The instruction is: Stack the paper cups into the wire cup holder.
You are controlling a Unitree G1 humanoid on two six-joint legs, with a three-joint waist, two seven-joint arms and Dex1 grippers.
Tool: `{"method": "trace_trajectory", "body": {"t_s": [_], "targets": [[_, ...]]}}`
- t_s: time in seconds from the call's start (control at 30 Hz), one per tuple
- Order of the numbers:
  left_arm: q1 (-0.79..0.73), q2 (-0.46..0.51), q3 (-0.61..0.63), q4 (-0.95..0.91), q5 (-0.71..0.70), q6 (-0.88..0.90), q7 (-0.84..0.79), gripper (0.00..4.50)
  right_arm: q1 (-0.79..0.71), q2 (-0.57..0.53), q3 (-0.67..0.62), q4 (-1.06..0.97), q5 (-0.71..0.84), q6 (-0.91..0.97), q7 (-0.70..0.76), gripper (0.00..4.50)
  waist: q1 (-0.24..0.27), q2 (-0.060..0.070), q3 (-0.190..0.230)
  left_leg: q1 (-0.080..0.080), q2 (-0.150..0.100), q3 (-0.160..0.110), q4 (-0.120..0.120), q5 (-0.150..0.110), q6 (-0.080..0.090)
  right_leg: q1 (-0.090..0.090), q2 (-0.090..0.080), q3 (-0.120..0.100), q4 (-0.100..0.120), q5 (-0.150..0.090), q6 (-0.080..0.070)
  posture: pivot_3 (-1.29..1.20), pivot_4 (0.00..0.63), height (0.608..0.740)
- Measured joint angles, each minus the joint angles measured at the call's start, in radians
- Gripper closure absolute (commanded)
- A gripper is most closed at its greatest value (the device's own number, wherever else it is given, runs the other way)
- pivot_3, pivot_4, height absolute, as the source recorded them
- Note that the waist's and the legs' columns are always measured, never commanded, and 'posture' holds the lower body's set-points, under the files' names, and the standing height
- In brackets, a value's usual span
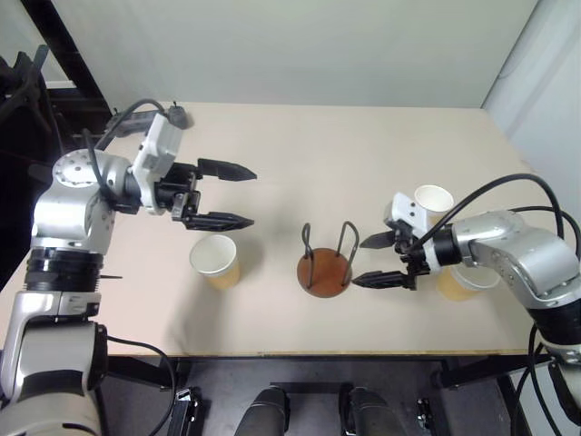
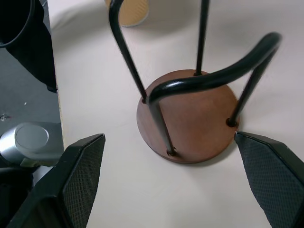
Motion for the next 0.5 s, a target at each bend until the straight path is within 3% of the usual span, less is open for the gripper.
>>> {"method": "trace_trajectory", "body": {"t_s": [0.5], "targets": [[0.0,-0.002,-0.003,0.003,0.007,-0.002,-0.001,0.0,-0.186,-0.06,-0.012,0.319,-0.164,-0.216,0.062,0.01,0.002,0.0,0.0,0.0,0.0,0.0,-0.001,-0.001,0.001,0.0,0.0,0.0,0.0,0.0,0.0,0.0,0.15,0.74]]}}
